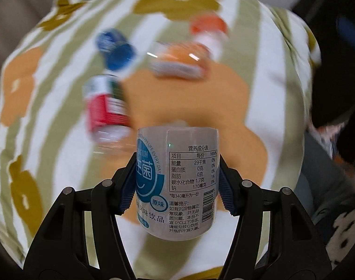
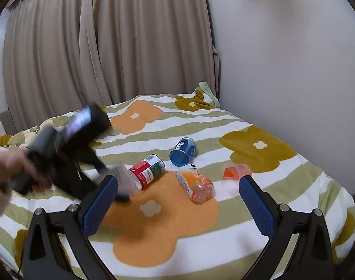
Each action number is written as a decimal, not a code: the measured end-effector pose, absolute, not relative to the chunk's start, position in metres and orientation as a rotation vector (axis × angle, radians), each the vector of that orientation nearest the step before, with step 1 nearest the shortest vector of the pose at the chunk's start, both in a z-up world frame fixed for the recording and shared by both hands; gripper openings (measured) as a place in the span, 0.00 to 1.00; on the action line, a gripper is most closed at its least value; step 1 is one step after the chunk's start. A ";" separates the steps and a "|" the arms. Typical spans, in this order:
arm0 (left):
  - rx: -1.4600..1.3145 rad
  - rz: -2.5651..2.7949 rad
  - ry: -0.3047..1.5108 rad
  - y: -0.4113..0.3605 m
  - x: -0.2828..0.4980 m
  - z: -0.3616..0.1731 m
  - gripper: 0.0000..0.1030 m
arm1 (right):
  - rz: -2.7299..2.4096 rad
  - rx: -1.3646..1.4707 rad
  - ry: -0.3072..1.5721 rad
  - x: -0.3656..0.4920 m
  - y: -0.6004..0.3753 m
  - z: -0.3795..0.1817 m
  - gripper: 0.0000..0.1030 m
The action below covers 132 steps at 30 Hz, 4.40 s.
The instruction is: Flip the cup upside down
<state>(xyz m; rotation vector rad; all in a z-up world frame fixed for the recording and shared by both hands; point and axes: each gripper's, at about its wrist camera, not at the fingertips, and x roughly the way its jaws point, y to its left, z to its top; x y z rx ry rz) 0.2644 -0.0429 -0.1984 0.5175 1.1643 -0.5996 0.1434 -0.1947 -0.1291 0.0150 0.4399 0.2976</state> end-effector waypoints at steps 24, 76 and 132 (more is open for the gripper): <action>0.482 -0.578 1.114 -0.077 0.239 -0.231 1.00 | 0.300 -0.059 0.412 0.111 -0.222 -0.109 1.00; -0.089 -0.276 0.863 0.086 0.114 -0.167 1.00 | 0.635 -0.361 1.384 0.291 -0.123 -0.235 0.59; -0.070 -0.181 0.831 0.071 0.139 -0.162 1.00 | 0.729 -0.120 0.605 0.218 -0.122 -0.235 0.56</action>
